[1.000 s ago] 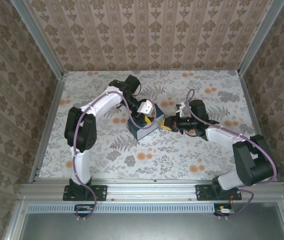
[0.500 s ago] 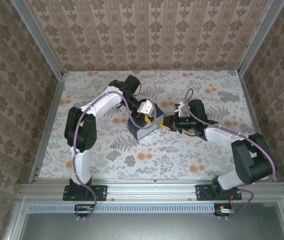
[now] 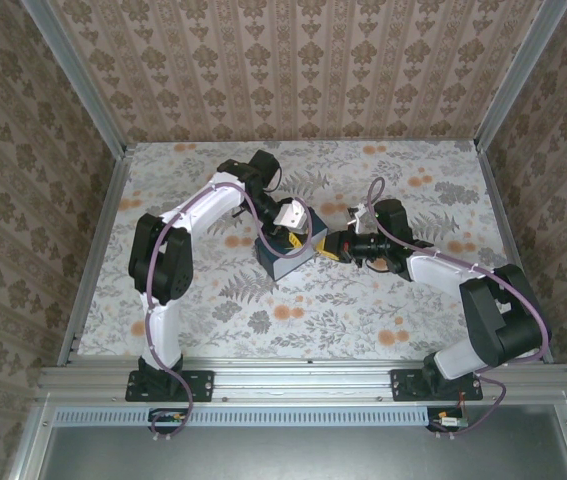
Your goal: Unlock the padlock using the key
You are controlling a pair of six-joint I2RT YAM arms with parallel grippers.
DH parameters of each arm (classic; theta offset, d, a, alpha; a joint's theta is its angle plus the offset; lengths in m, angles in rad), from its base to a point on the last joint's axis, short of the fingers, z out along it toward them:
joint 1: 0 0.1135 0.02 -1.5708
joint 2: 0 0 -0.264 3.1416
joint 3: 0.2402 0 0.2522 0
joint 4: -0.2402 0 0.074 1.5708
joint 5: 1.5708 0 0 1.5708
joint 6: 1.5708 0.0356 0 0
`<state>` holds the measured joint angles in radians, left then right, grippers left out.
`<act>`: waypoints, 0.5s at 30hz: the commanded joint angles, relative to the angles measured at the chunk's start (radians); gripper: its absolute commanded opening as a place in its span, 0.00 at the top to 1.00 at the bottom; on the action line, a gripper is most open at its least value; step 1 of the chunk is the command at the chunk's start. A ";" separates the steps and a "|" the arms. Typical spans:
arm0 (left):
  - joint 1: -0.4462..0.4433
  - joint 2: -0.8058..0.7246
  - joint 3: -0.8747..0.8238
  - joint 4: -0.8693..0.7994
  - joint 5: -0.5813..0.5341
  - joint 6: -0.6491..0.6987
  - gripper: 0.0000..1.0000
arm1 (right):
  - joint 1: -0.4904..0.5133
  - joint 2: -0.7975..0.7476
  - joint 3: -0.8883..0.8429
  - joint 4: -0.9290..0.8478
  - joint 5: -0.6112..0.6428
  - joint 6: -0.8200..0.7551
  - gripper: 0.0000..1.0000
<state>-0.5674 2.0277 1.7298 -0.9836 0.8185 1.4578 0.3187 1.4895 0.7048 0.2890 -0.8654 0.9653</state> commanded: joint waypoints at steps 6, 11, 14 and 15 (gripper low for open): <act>0.004 0.004 -0.016 -0.021 -0.023 -0.004 0.64 | 0.005 -0.018 0.016 0.026 0.000 -0.003 1.00; 0.006 0.005 -0.016 -0.020 -0.021 -0.004 0.63 | 0.004 -0.024 0.009 0.031 -0.003 -0.002 1.00; 0.008 0.005 -0.018 -0.020 -0.024 -0.004 0.63 | 0.003 -0.035 0.004 0.014 -0.003 -0.012 1.00; 0.009 0.005 -0.018 -0.020 -0.024 -0.005 0.63 | 0.003 -0.039 0.002 0.010 -0.003 -0.016 1.00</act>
<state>-0.5671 2.0277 1.7298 -0.9836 0.8185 1.4578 0.3187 1.4876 0.7048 0.2890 -0.8654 0.9649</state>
